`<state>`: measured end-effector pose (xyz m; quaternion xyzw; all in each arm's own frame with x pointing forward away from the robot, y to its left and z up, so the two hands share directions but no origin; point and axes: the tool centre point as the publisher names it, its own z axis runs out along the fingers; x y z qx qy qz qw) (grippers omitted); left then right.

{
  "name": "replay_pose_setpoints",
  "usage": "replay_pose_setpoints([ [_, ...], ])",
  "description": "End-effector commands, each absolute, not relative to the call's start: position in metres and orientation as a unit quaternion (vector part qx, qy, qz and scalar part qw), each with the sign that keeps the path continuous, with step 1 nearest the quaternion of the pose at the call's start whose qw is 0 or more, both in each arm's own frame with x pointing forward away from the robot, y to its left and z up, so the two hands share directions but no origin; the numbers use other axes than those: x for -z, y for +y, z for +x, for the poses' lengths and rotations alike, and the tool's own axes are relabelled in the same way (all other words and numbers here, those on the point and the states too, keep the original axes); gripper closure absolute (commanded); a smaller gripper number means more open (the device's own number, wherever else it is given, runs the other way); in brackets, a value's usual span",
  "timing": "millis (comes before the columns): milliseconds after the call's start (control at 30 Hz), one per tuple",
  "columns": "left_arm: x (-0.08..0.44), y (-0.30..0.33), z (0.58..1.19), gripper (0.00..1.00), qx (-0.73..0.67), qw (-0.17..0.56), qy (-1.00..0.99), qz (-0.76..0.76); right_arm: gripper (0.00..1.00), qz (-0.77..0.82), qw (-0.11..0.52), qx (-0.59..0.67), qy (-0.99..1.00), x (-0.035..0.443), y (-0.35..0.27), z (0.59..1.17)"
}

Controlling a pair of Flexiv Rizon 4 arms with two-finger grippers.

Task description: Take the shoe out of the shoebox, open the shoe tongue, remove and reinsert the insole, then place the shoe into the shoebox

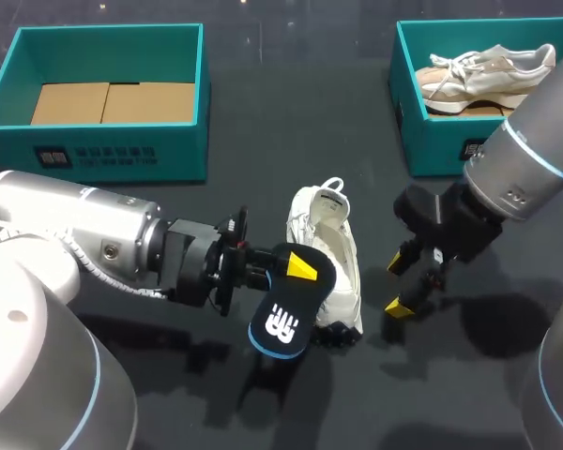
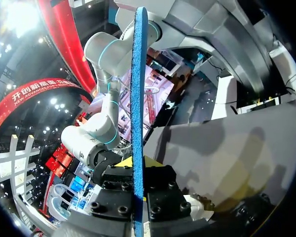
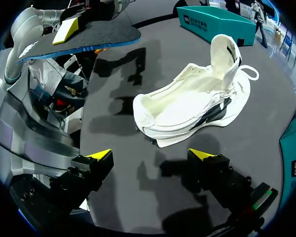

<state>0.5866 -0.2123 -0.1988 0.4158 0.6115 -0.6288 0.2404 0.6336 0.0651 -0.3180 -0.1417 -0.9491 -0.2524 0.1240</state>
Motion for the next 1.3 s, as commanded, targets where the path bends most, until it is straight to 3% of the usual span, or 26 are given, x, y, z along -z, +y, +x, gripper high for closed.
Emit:
replay_pose_setpoints([
  [33, 0.213, -0.226, 0.592, 1.0, 0.637, 0.233, 0.609, 0.41, 0.0, -0.141, 0.108, 0.25, -0.952, 0.322, 0.069, 0.636],
  [367, 0.222, -0.237, 0.597, 1.0, 0.659, 0.215, 0.605, 0.393, 0.0, -0.108, 0.026, 0.232, -0.966, 0.316, 0.069, 0.645],
  [1300, 0.24, -0.248, 0.61, 1.0, 0.671, 0.226, 0.596, 0.379, 0.0, -0.102, 0.023, 0.255, -0.961, 0.34, 0.089, 0.661],
])
